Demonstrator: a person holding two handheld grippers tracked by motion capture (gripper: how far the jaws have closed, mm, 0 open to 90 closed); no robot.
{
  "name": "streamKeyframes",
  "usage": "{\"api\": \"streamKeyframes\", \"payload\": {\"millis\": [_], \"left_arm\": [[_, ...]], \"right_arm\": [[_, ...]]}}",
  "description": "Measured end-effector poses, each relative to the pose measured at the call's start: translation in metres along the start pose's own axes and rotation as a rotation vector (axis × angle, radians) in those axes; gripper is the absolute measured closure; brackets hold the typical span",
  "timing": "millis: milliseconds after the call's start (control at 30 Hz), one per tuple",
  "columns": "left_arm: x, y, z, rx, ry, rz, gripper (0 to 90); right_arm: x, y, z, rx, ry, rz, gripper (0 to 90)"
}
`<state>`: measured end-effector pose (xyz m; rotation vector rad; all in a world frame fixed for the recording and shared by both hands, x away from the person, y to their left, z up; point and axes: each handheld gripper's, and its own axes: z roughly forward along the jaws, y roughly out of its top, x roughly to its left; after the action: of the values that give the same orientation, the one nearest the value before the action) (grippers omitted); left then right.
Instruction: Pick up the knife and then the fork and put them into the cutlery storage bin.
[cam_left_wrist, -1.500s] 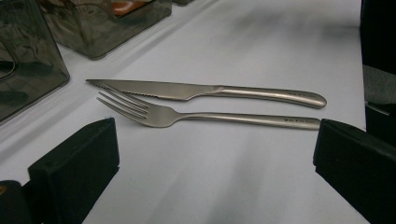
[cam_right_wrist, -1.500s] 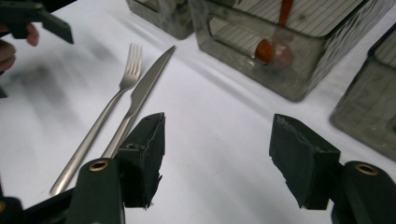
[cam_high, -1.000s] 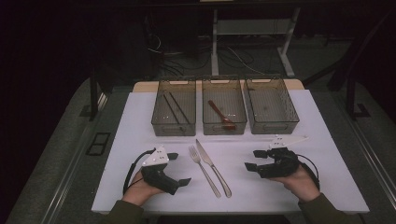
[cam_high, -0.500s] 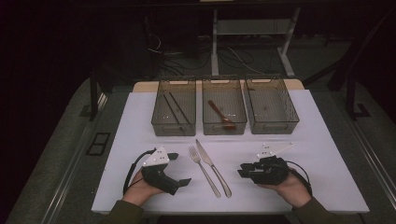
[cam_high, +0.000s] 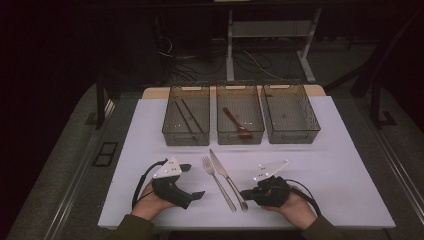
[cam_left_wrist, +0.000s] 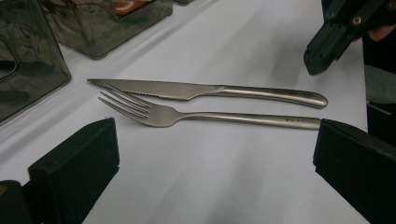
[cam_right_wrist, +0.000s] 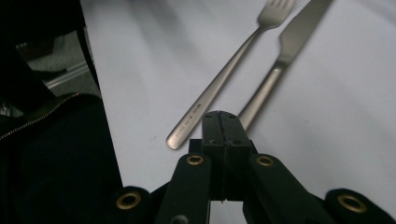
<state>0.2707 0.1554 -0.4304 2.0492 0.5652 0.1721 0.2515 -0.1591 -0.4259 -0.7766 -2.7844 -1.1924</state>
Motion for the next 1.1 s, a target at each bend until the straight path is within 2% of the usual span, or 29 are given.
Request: {"api": "streamKeyframes", "payload": {"millis": [200, 300, 367, 500, 567, 600, 733, 967, 1067, 1100], "left_arm": [[0.001, 0.0, 0.0, -0.001, -0.002, 0.002, 0.0], [0.0, 0.0, 0.0, 0.001, -0.003, 0.002, 0.0], [0.0, 0.0, 0.0, 0.0, -0.003, 0.001, 0.0], [0.0, 0.0, 0.0, 0.0, -0.002, 0.004, 0.0], [0.0, 0.0, 0.0, -0.002, -0.003, 0.001, 0.0], [0.0, 0.0, 0.0, -0.002, -0.003, 0.0, 0.0], [0.0, 0.0, 0.0, -0.002, -0.002, 0.0, 0.0], [0.0, 0.0, -0.001, -0.002, -0.001, 0.001, 0.0], [0.0, 0.0, -0.001, -0.002, -0.002, 0.003, 0.0], [0.0, 0.0, -0.001, -0.003, -0.002, 0.003, 0.0]], "right_arm": [[0.011, 0.003, 0.017, 0.046, 0.01, -0.026, 90.0], [0.016, 0.003, 0.025, 0.077, -0.006, -0.045, 90.0], [0.016, 0.002, 0.029, 0.102, -0.029, -0.077, 90.0], [0.017, 0.003, 0.028, 0.104, -0.031, -0.071, 90.0], [0.016, 0.003, 0.028, 0.109, -0.053, -0.098, 90.0], [0.017, 0.003, 0.028, 0.107, -0.047, -0.083, 90.0], [0.015, 0.003, 0.026, 0.112, -0.064, -0.077, 90.0], [0.01, 0.002, 0.023, 0.122, -0.108, -0.083, 90.0], [0.008, 0.002, 0.021, 0.123, -0.111, -0.064, 90.0], [0.006, 0.002, 0.02, 0.126, -0.122, -0.07, 90.0]]}}
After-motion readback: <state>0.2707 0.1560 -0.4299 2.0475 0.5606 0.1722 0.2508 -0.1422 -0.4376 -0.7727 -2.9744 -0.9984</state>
